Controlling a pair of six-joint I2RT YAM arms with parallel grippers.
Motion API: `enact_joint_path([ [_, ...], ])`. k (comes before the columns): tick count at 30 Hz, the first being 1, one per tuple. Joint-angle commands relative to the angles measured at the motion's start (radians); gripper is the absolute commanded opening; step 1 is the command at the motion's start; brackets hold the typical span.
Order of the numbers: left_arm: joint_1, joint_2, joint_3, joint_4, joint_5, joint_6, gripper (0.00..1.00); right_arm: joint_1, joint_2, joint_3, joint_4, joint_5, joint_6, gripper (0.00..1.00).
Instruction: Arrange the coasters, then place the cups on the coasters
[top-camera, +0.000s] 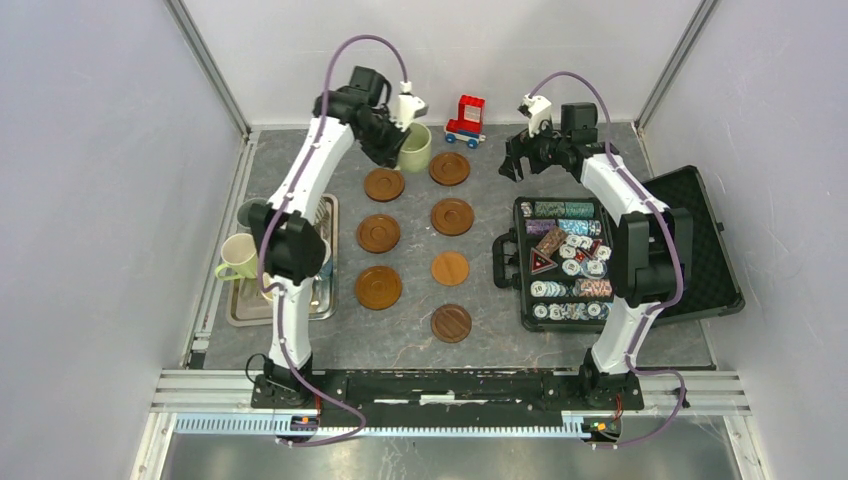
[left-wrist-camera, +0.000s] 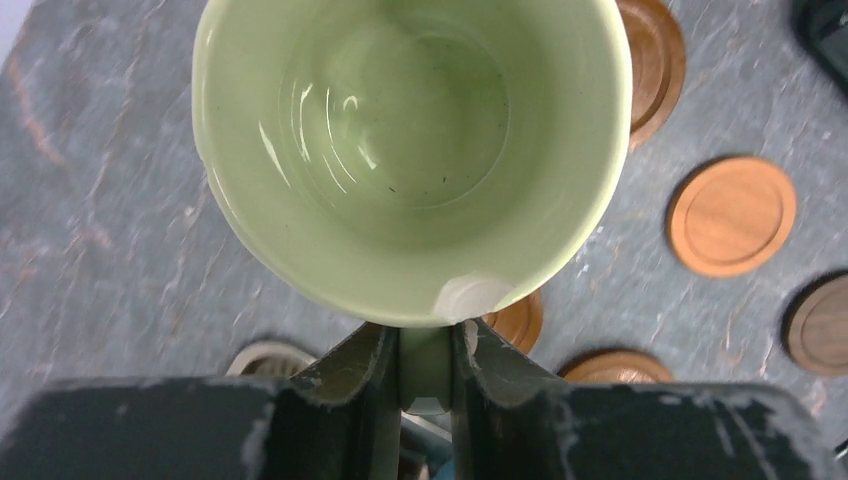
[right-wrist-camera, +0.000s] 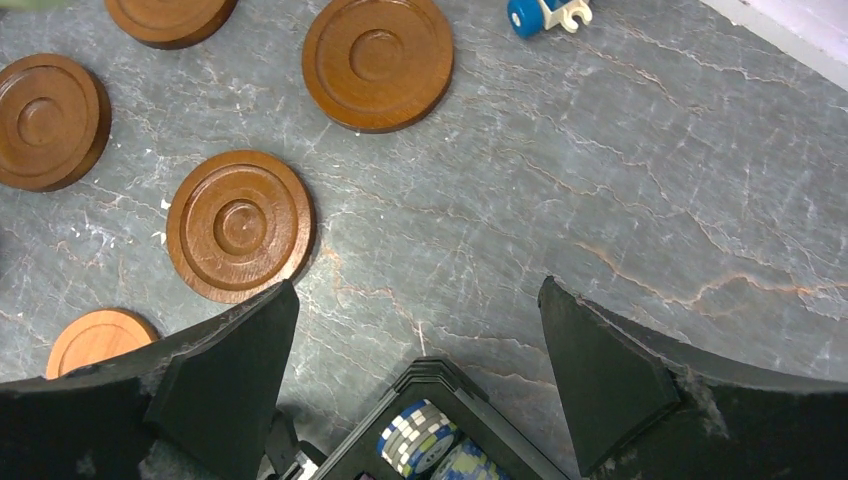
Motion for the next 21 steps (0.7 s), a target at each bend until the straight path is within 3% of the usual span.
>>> enact_joint_path([
  [1, -0.037, 0.059, 0.076, 0.204, 0.054, -0.127, 0.03, -0.019, -0.047, 0.013, 0.016, -0.016, 0.001, 0.98],
  [9, -0.091, 0.21, 0.128, 0.343, 0.055, -0.169, 0.05, -0.027, -0.048, 0.009, 0.031, -0.002, -0.012, 0.98],
  [21, -0.107, 0.312, 0.158, 0.467, 0.046, -0.156, 0.09, -0.026, -0.023, 0.031, 0.035, 0.023, -0.009, 0.98],
])
